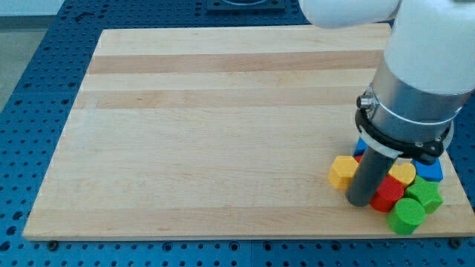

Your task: Move your arm to the green circle

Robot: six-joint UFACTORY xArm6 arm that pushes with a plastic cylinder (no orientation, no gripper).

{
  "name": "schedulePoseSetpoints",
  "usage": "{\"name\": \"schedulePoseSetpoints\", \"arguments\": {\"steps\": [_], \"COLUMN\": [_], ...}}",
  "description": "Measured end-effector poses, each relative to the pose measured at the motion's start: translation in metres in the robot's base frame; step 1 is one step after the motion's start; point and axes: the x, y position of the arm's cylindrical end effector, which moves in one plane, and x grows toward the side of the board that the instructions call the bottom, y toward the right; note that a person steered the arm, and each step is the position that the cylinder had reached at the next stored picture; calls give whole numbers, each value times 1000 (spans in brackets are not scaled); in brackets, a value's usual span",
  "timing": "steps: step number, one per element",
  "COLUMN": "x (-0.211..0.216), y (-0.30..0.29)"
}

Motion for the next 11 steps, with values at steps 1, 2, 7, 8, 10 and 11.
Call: {"name": "schedulePoseSetpoints", "arguments": {"steps": [1, 2, 7, 8, 10, 11], "x": [-3, 9, 41, 42, 42, 42], "y": [16, 2, -3, -3, -1, -2]}}
